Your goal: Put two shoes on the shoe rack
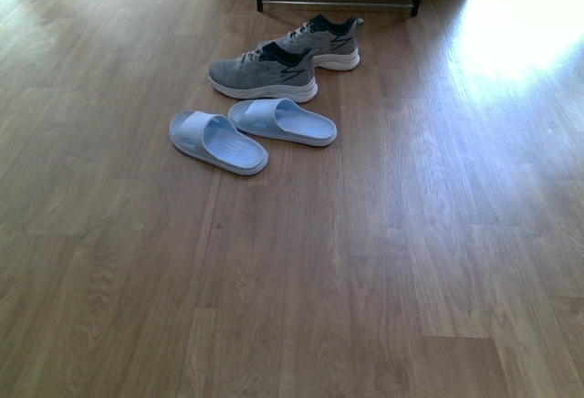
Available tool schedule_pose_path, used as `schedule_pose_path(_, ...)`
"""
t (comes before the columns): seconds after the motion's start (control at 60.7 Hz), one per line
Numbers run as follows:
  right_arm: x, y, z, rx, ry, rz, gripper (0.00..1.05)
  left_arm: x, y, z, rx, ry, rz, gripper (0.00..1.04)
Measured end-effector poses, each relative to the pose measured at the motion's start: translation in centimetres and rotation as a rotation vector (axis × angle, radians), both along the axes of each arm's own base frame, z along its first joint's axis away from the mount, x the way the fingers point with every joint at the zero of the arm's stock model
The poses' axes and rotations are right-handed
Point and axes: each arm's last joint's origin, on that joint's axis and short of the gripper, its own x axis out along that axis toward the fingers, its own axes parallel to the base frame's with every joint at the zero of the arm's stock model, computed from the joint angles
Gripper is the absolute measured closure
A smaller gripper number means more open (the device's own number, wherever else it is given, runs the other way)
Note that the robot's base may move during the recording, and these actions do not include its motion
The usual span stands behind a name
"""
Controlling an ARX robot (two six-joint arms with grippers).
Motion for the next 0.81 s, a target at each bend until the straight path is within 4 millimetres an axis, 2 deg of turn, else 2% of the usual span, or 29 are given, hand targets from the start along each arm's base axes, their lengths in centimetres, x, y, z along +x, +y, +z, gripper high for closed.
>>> schedule_pose_path(0.807,0.0,0.0,0.0,0.0,0.0,0.0,0.09,0.0,0.0,0.0,0.0,0.0,0.0,0.09)
